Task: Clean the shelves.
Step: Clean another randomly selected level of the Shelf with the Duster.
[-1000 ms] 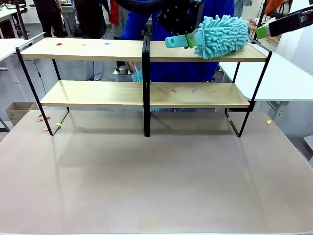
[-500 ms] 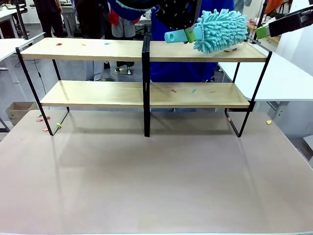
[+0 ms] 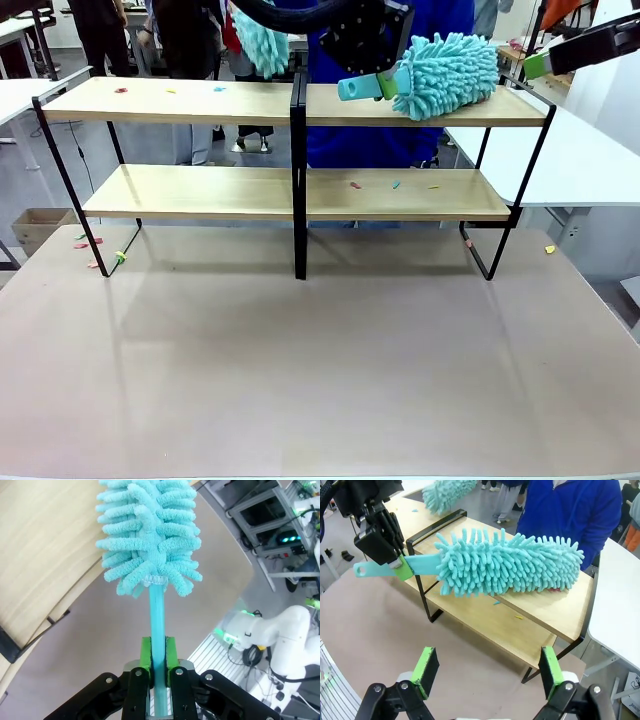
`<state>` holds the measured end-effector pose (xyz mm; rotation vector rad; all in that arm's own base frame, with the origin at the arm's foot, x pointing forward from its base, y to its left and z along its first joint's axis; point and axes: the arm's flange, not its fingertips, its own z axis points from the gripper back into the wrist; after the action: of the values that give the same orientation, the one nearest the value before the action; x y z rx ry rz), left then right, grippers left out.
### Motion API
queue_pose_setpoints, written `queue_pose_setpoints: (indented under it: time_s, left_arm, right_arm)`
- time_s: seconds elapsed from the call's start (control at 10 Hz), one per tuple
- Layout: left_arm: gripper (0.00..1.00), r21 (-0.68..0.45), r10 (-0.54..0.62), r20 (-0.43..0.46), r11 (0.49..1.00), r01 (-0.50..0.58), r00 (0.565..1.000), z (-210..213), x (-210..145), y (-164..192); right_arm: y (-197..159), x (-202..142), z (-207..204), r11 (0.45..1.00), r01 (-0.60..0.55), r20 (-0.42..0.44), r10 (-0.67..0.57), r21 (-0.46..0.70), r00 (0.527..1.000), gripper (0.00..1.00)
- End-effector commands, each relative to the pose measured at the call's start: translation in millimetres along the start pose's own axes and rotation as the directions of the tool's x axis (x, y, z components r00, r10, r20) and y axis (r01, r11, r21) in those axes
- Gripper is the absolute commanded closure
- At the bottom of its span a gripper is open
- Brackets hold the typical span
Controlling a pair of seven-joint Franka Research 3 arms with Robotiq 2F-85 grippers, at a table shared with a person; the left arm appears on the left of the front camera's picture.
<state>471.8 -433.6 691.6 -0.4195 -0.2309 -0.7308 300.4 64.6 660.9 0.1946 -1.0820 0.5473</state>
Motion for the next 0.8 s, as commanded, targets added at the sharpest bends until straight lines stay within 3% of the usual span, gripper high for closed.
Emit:
queue_pose_setpoints:
  time_s: [0.0, 0.1, 0.3, 0.5, 0.7]
  left_arm:
    - [0.87, -0.017, -0.023, -0.085, 1.0, 0.021, 0.996, 8, -3, -8]
    - [0.87, -0.085, -0.072, -0.147, 0.995, 0.06, 0.987, 13, -8, -7]
    - [0.87, -0.216, -0.137, -0.185, 0.972, 0.096, 0.973, 32, -28, -7]
    - [0.87, -0.43, -0.288, -0.185, 0.883, 0.186, 0.939, 59, -56, -15]
    - [0.87, -0.36, -0.282, -0.131, 0.907, 0.22, 0.95, 74, -71, -16]
  right_arm:
    - [-1, 1, 0, 1.0, 0.001, 0.002, -0.001, -0.002, 1.0, 0.0]
    - [-1, 1, 0, 1.0, 0.001, 0.002, -0.001, -0.002, 1.0, 0.0]
    - [-1, 1, 0, 1.0, 0.001, 0.002, -0.001, -0.002, 1.0, 0.0]
    - [-1, 1, 0, 1.0, 0.001, 0.002, -0.001, -0.002, 1.0, 0.0]
    - [-1, 1, 0, 1.0, 0.001, 0.002, -0.001, -0.002, 1.0, 0.0]
